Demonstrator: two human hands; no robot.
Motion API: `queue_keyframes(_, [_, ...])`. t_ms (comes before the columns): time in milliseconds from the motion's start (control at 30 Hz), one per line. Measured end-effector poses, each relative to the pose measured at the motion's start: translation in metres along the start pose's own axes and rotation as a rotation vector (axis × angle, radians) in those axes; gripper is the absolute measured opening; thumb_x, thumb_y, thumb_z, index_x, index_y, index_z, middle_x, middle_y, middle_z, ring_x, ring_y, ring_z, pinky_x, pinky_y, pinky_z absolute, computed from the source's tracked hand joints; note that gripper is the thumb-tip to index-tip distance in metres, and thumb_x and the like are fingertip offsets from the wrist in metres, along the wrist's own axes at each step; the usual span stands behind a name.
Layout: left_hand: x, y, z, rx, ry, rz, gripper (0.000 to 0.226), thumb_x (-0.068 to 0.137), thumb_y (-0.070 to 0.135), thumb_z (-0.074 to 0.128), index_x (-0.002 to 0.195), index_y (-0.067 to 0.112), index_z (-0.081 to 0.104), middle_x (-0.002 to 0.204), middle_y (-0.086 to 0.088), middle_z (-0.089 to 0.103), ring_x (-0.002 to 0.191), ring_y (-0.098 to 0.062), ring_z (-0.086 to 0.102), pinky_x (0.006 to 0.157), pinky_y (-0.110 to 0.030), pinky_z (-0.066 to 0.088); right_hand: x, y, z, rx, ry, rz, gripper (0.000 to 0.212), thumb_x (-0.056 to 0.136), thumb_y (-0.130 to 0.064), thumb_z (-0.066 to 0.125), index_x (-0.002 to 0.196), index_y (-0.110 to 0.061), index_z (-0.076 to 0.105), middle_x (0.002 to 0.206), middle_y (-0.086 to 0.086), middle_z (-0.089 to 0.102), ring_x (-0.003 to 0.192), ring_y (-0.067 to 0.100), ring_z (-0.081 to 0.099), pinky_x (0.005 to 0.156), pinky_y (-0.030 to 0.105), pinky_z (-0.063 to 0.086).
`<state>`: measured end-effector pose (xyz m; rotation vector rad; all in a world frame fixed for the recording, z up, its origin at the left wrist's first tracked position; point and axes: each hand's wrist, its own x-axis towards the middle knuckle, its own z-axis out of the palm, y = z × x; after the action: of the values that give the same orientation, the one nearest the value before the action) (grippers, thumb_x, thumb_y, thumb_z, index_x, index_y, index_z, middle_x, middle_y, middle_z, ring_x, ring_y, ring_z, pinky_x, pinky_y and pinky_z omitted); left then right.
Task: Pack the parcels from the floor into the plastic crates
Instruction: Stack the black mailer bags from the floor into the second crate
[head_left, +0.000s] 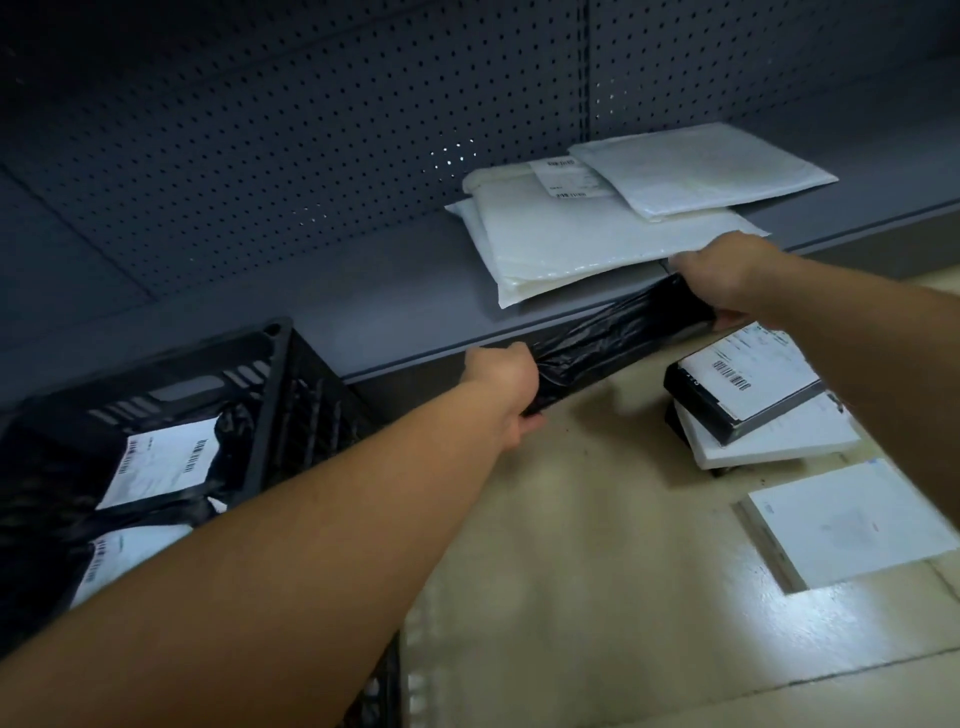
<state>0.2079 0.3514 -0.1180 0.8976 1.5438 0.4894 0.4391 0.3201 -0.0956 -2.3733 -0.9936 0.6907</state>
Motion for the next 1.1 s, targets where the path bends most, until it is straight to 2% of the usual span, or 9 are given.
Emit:
queue_keyframes(67, [-0.003, -0.001, -0.013, 0.007, 0.002, 0.012, 0.032, 0.101, 0.032, 0.051, 0.131, 0.021, 0.052, 0.120, -0.010, 0.066, 0.097, -0.034, 0.070, 0.061, -0.047, 0.063, -0.009, -0.007, 0.001, 0.047, -0.012, 0.034, 0.039, 0.103, -0.038, 0.048, 0.094, 0.000, 0.053, 0.084, 0.021, 0.059, 0.056, 0.034, 0.064, 0.048, 0.028, 0.045])
queue_keyframes(300, [-0.037, -0.001, -0.061, 0.063, -0.148, 0.055, 0.012, 0.103, 0.020, 0.049, 0.103, 0.018, 0.061, 0.101, -0.009, 0.069, 0.098, -0.035, 0.074, 0.083, -0.049, 0.062, -0.048, -0.033, -0.007, 0.200, -0.112, 0.068, 0.033, 0.098, -0.033, 0.064, 0.095, 0.000, 0.057, 0.093, 0.021, 0.064, 0.069, 0.036, 0.069, 0.049, 0.033, 0.056])
queue_keyframes(400, [-0.049, 0.006, -0.079, 0.071, -0.179, 0.087, 0.017, 0.100, 0.018, 0.052, 0.108, 0.017, 0.067, 0.110, -0.011, 0.074, 0.095, -0.030, 0.074, 0.081, -0.043, 0.062, -0.063, -0.041, -0.011, 0.273, -0.142, 0.089, 0.026, 0.096, -0.026, 0.065, 0.098, 0.000, 0.060, 0.093, 0.019, 0.062, 0.068, 0.032, 0.068, 0.039, 0.027, 0.053])
queue_keyframes(567, [-0.059, 0.025, -0.110, -0.010, -0.127, 0.214, 0.019, 0.094, 0.015, 0.061, 0.113, 0.014, 0.058, 0.099, -0.008, 0.072, 0.081, -0.024, 0.069, 0.069, -0.034, 0.059, -0.091, -0.063, -0.019, 0.512, -0.189, 0.086, 0.022, 0.096, -0.020, 0.064, 0.108, -0.001, 0.061, 0.102, 0.019, 0.063, 0.077, 0.028, 0.067, 0.045, 0.032, 0.059])
queue_keyframes(667, [-0.068, 0.040, -0.132, -0.048, -0.102, 0.277, 0.016, 0.093, 0.014, 0.062, 0.107, 0.019, 0.065, 0.103, -0.005, 0.074, 0.089, -0.022, 0.070, 0.079, -0.036, 0.060, -0.104, -0.083, -0.016, 0.640, -0.195, 0.053, 0.024, 0.098, -0.017, 0.059, 0.115, 0.000, 0.058, 0.104, 0.018, 0.060, 0.075, 0.028, 0.065, 0.048, 0.037, 0.061])
queue_keyframes(833, [-0.080, 0.062, -0.181, -0.024, -0.034, 0.402, 0.011, 0.093, 0.012, 0.059, 0.094, 0.019, 0.068, 0.098, -0.002, 0.074, 0.090, -0.022, 0.070, 0.089, -0.040, 0.060, -0.121, -0.119, 0.002, 0.772, -0.197, -0.026, 0.013, 0.098, -0.012, 0.053, 0.105, -0.002, 0.058, 0.094, 0.012, 0.061, 0.079, 0.029, 0.063, 0.059, 0.039, 0.064])
queue_keyframes(900, [-0.084, 0.068, -0.205, -0.027, -0.003, 0.434, 0.013, 0.093, 0.011, 0.058, 0.088, 0.020, 0.065, 0.093, -0.004, 0.072, 0.088, -0.022, 0.066, 0.093, -0.044, 0.057, -0.131, -0.136, 0.013, 0.775, -0.195, -0.050, 0.009, 0.098, -0.012, 0.055, 0.100, -0.006, 0.062, 0.095, 0.009, 0.065, 0.078, 0.026, 0.063, 0.052, 0.032, 0.062])
queue_keyframes(1000, [-0.084, 0.069, -0.246, -0.065, 0.060, 0.453, 0.008, 0.098, 0.018, 0.060, 0.098, 0.023, 0.066, 0.103, -0.006, 0.074, 0.102, -0.025, 0.069, 0.099, -0.048, 0.055, -0.149, -0.162, 0.034, 0.750, -0.212, -0.115, 0.012, 0.099, -0.015, 0.056, 0.100, -0.014, 0.067, 0.100, 0.005, 0.068, 0.085, 0.023, 0.064, 0.059, 0.029, 0.055])
queue_keyframes(1100, [-0.080, 0.063, -0.286, -0.131, 0.109, 0.480, 0.018, 0.099, 0.022, 0.062, 0.117, 0.024, 0.066, 0.102, -0.002, 0.078, 0.093, -0.021, 0.074, 0.092, -0.045, 0.059, -0.171, -0.186, 0.053, 0.789, -0.261, -0.205, 0.022, 0.100, -0.016, 0.057, 0.116, -0.008, 0.069, 0.100, 0.006, 0.070, 0.084, 0.025, 0.064, 0.068, 0.036, 0.046])
